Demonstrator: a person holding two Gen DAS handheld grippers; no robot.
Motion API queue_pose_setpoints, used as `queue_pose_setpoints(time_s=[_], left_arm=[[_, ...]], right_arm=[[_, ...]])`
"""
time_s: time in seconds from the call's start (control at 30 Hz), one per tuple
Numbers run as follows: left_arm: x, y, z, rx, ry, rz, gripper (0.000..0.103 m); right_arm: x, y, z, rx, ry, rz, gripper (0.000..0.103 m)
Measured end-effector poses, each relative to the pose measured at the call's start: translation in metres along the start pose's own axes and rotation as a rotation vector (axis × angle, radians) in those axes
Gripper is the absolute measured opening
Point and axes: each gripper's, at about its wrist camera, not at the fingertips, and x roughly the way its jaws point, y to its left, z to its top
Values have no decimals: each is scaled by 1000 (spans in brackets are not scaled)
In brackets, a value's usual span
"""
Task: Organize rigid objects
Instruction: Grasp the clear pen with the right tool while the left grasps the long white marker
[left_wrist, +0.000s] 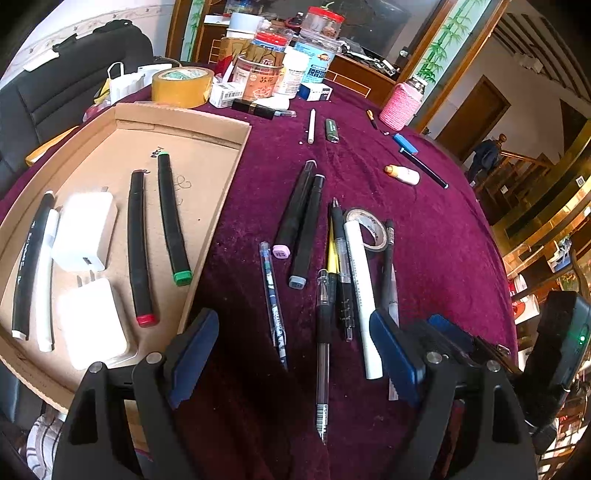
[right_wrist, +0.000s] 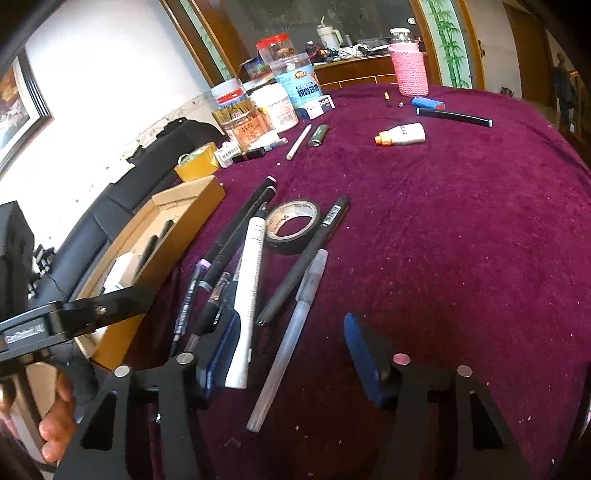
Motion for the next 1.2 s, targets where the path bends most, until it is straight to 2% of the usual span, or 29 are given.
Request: queue_pose_setpoints(time_s=[0.07,0.27,0.37,0.43,0.5,0.53,0.57,0.6,0.8,0.9,1.07,1.13,1.2], left_arm=[[-1,-1,0,6,-7,1,83],[3,-5,1,24,0,-1,83],[3,-11,4,60,-14,13,72],[3,-13,6,71,-17,11,65],[4,-12,7,71,-14,11,62],[4,-11,7,72,-13,12,57],[4,-10,8,73,-11,13,55],[5,-9,9,73,-9,12,55],[9,-7,11,63,3,1,55],[11,-14,10,78,16,-9,55],[14,-32,3,128,32,-16,53],[19,-44,0,158,47,-10,45],[26,-56,-1,185,63,-12,41]], right_arm=[[-3,0,0,-4,-4,11,55],[4,0,4,19,23,60,55],[13,1,9,36,42,49,55],[17,3,16,42,43,27,51],[23,2,22,44,51,20,41],[26,1,25,49,62,9,38],[29,0,26,52,74,0,30],[30,0,26,51,87,-6,27],[39,11,11,-17,152,-76,22],[37,17,7,-56,139,-141,15],[27,12,-2,-55,125,-149,10],[21,8,-8,-36,110,-140,9],[15,4,-12,-13,93,-137,9]])
